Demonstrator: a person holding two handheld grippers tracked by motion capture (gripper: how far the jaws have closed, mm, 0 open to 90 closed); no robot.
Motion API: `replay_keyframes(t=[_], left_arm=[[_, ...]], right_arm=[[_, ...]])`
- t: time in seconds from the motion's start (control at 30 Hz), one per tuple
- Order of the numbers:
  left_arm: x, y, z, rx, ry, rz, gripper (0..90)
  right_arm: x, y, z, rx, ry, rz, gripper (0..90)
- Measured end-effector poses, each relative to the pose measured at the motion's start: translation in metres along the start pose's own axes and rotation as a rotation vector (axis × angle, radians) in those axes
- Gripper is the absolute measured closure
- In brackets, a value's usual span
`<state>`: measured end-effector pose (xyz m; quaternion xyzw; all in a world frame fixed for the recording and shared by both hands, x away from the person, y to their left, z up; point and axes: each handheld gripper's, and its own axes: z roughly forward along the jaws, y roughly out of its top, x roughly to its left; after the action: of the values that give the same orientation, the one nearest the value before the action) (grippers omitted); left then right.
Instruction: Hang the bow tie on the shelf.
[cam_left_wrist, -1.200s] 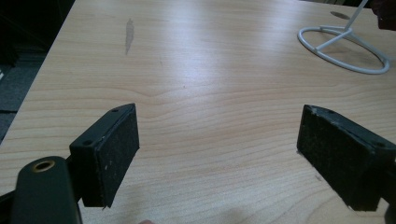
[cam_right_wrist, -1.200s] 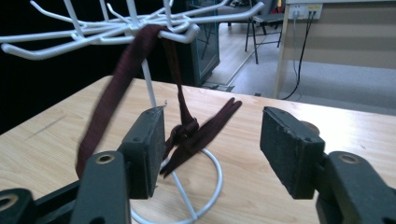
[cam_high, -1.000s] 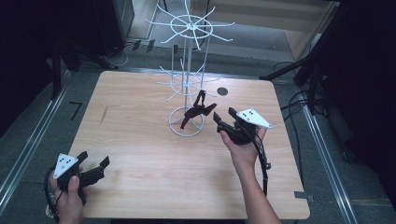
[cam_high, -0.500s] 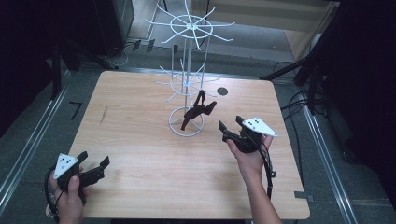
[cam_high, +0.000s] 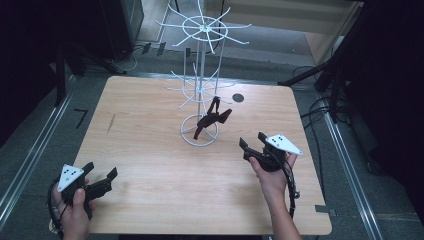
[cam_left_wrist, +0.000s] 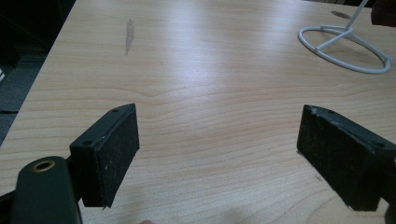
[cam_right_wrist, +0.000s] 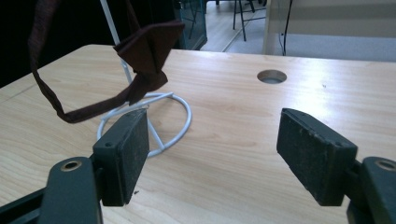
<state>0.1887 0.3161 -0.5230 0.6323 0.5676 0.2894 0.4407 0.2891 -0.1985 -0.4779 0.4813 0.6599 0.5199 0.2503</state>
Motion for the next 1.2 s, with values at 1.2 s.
replay_keyframes(t=[1.2], left_arm=[[0.000, 0.000, 0.000, -0.001, 0.002, 0.004, 13.8]], right_arm=[[-0.041, -0.056, -0.034, 0.078, -0.049, 0.043, 19.8]])
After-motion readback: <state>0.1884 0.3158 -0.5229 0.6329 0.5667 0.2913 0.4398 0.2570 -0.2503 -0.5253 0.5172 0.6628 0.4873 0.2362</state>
